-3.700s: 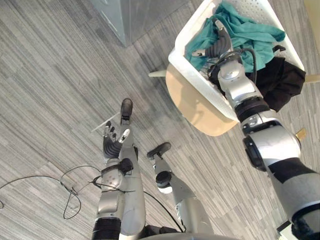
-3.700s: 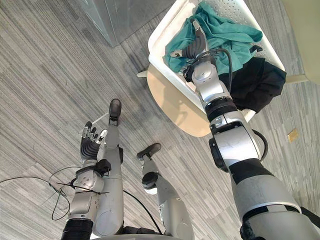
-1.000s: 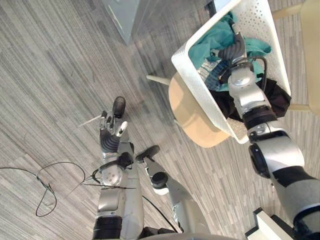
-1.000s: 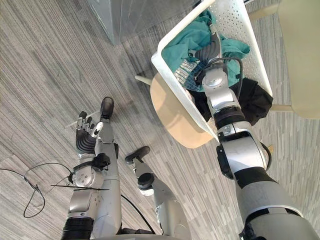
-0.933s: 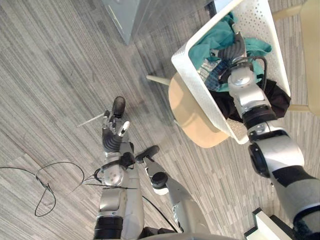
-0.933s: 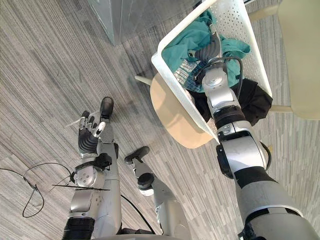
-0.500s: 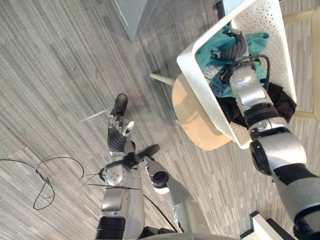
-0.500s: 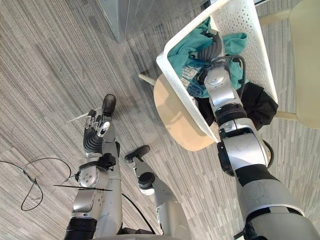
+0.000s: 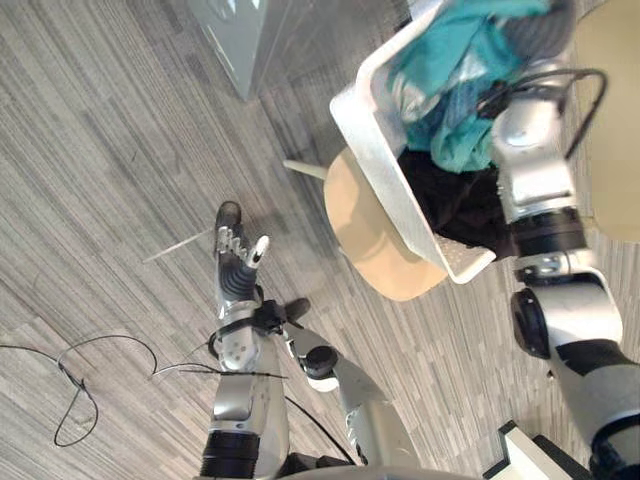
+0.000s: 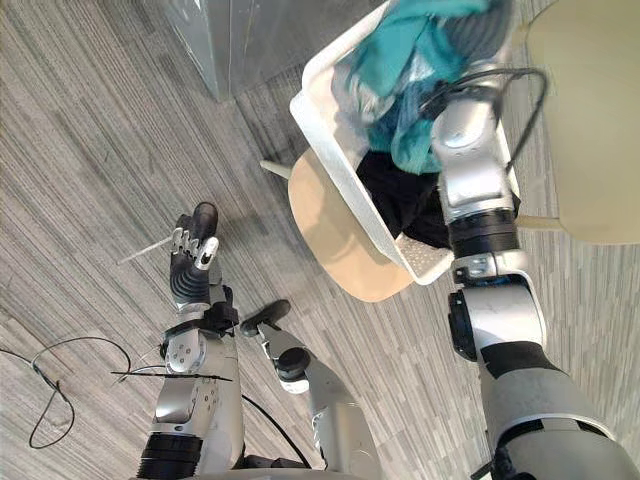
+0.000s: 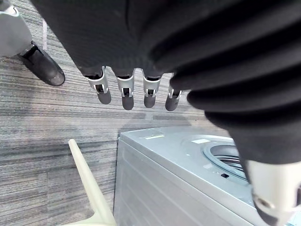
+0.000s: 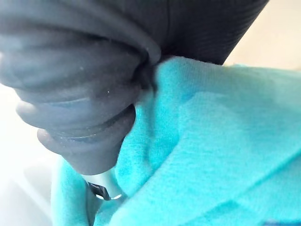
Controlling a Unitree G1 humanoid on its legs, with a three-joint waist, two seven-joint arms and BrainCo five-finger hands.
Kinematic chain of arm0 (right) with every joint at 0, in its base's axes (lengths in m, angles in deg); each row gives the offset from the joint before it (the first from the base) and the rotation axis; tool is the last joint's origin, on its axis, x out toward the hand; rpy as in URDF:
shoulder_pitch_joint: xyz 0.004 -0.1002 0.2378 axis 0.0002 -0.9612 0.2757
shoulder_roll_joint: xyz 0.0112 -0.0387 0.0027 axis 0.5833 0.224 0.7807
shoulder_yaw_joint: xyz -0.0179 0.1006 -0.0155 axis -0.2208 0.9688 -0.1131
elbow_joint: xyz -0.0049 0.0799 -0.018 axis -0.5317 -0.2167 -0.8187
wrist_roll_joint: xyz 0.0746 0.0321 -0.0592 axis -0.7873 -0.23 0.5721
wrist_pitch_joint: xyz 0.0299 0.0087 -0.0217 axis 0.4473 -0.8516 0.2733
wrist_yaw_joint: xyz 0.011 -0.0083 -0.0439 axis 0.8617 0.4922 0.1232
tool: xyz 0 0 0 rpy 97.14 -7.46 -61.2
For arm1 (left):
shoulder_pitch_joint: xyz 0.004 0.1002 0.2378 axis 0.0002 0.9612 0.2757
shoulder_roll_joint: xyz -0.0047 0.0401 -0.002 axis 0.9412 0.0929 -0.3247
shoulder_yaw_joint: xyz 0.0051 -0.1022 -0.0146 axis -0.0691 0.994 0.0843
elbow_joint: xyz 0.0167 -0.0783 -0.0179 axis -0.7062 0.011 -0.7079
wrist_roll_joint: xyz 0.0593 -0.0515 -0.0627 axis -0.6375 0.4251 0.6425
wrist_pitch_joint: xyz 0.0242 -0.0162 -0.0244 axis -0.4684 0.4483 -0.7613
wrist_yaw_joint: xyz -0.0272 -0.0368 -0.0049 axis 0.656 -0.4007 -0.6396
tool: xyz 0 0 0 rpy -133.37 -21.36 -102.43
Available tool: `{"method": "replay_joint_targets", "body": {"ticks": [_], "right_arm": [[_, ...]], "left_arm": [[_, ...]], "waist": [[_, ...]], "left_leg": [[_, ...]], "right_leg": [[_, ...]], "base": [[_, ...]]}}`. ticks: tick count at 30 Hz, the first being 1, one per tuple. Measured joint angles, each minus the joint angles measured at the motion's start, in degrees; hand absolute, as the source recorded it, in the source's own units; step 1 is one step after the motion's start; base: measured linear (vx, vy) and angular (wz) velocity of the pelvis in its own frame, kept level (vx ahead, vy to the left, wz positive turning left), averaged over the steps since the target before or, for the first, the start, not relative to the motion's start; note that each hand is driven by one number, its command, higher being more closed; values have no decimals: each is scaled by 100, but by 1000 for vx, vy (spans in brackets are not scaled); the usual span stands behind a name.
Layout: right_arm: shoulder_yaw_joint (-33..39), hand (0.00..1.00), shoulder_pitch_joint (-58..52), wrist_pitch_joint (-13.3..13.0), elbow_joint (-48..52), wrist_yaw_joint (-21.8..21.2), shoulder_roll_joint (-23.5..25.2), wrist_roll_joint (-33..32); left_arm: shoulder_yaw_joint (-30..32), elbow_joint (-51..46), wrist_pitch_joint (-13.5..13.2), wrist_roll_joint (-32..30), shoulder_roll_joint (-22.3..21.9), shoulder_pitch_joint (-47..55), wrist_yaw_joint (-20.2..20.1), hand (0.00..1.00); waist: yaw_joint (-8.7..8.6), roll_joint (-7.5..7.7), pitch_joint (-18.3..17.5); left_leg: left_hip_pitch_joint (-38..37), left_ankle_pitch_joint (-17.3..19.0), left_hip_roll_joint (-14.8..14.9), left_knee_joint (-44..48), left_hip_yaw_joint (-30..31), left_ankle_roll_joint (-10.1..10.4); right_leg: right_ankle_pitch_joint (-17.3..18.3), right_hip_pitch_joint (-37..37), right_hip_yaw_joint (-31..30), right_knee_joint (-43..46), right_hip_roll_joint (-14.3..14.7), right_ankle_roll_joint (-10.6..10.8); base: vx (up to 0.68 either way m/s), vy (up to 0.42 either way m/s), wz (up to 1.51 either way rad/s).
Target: Pick up the laundry basket with both hands and put the clothes into the washing machine.
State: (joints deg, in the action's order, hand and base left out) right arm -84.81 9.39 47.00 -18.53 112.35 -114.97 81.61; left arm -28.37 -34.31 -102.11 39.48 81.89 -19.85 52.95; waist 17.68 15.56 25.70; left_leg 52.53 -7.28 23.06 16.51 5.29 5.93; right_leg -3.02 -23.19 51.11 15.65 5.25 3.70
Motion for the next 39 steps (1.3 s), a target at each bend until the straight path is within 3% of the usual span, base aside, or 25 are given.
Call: {"method": "replay_joint_targets", "body": {"ticks": [5, 14, 16, 17, 19, 22, 23, 26, 28, 30, 36, 38, 39], "right_arm": [[869, 100, -482, -45, 846, 643, -122, 204], [1197, 100, -1049, -44, 1753, 1043, -187, 488], [1218, 100, -1218, -50, 2041, 1046, -197, 598], [1229, 100, -1306, -57, 2206, 1045, -209, 650], [1341, 100, -1412, -66, 2607, 1051, -194, 670], [1499, 100, -1574, -77, 2951, 1052, -197, 783], [1638, 100, -1600, -77, 3093, 1053, -200, 843], [1681, 100, -1421, -161, 3236, 1043, -285, 1066], [1626, 100, -982, -260, 3083, 1041, -436, 1168], [1375, 100, -372, -324, 2667, 1010, -616, 1238], [624, 100, 155, -496, 1961, 490, -682, 1259], [417, 100, 171, -598, 1965, 268, -684, 1242], [331, 100, 171, -659, 1969, 108, -694, 1189]], "left_arm": [[-234, 6, -37, -24, 15, -1, 5, 0], [-485, 6, -50, -228, 30, 1, 94, 0], [-611, 0, -49, -241, 38, -12, 113, 0], [-704, 0, -47, -278, 38, -38, 114, 0], [-921, -40, -41, -399, 60, -121, 105, 0], [-1040, -286, -37, -455, 192, -111, 101, 0], [-1156, -366, -34, -463, 319, -118, 82, 0], [-1188, -622, -35, -641, 547, -128, 110, 0], [-1168, -752, -35, -692, 647, -260, 123, 0], [-996, -922, -36, -801, 655, -371, 209, 0], [-375, -1507, -35, -1257, 700, -438, 547, 0], [-71, -1663, -32, -1358, 975, -587, 583, 0], [146, -1763, -33, -1374, 1187, -683, 569, 0]], "waist": [[9, 1, 0], [13, 4, -3], [7, 5, -4], [9, 18, -14], [-52, 95, -70], [-153, 110, -82], [-187, 178, -134], [-371, 382, -336], [-452, 376, -452], [-486, 333, -608], [-741, -265, -1448], [-798, -491, -1639], [-915, -623, -1784]], "left_leg": [[-283, 11, -93, -20, -27, -16], [-989, 13, -205, -86, -178, -21], [-1331, 12, -203, -175, -277, -22], [-1450, 12, -224, -180, -363, -22], [-1589, 47, -398, -127, -554, 28], [-1976, 92, -200, -61, -726, 90], [-2177, 98, -201, -114, -861, 97], [-2667, 51, -371, -445, -1216, 126], [-2871, 1, -509, -621, -1391, 102], [-3089, -87, -636, -809, -1645, 16], [-3804, -196, -936, -1333, -2032, -87], [-4109, -279, -989, -1606, -2224, -106], [-4186, -342, -1015, -1743, -2291, -113]], "right_leg": [[164, 117, 49, 570, -308, -16], [367, 493, 50, 1501, -828, 77], [504, 504, -59, 2022, -1121, 95], [1021, 561, -155, 1778, -1156, 96], [959, 830, -349, 988, -1249, 106], [989, 1208, -443, 741, -1029, 52], [1015, 1294, -572, 671, -1030, 14], [1070, 1478, -847, 406, -1145, -50], [1070, 1569, -990, 169, -1208, -50], [1069, 1655, -1166, -104, -1281, -49], [796, 2119, -1367, -694, -1352, 118], [702, 2220, -1506, -840, -1355, 153], [646, 2230, -1536, -899, -1353, 156]], "base": [[233, 141, 16], [186, 35, 17], [76, -60, 8], [12, -65, 3], [-24, -91, 1], [-42, -87, -26], [-20, -39, -30], [-6, 19, -28], [-14, 61, -23], [-35, 73, -31], [-10, 90, -12], [-9, 66, -34], [1, 56, -32]]}}
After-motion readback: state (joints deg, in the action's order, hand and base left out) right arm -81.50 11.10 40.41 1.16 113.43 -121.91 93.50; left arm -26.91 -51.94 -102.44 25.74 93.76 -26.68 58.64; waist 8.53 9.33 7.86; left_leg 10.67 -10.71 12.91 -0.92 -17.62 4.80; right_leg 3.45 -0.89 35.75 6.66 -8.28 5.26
